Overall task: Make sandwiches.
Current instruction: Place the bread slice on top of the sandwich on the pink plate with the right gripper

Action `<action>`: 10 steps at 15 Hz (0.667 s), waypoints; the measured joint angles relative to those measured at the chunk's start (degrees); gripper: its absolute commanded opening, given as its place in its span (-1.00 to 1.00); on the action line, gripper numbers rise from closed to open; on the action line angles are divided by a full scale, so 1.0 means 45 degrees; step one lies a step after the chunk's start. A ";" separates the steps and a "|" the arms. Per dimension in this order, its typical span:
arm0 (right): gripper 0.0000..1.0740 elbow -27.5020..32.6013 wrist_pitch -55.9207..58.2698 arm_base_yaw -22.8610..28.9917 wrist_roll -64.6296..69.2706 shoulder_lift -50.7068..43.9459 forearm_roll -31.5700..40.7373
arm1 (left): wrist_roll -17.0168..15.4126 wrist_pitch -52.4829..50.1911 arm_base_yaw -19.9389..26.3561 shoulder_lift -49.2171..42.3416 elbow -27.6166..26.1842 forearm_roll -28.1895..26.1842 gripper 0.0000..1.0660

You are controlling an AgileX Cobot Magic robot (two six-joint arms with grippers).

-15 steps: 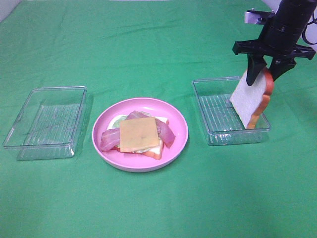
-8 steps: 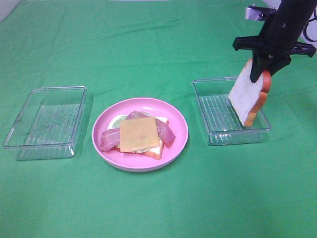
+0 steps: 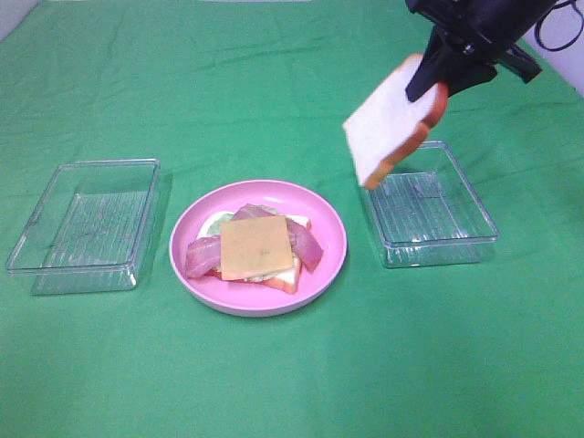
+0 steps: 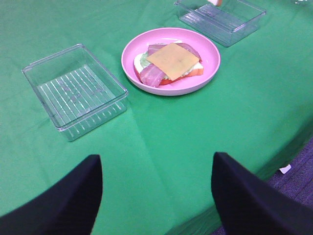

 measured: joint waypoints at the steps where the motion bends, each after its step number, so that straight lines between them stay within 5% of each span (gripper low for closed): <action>1: -1.00 0.0509 0.0000 0.0000 -0.0509 0.0000 0.1286 | 0.0000 0.0000 0.0000 0.0000 0.0000 0.0000 0.16; 6: -1.00 0.4023 -0.2037 0.1974 -0.3081 0.0140 0.6010 | 0.0000 0.0000 0.0000 0.0000 0.0000 0.0000 0.16; 10: -1.00 0.4635 -0.3616 0.2788 -0.3400 0.0955 0.7601 | 0.0000 0.0000 0.0000 0.0000 0.0000 0.0000 0.16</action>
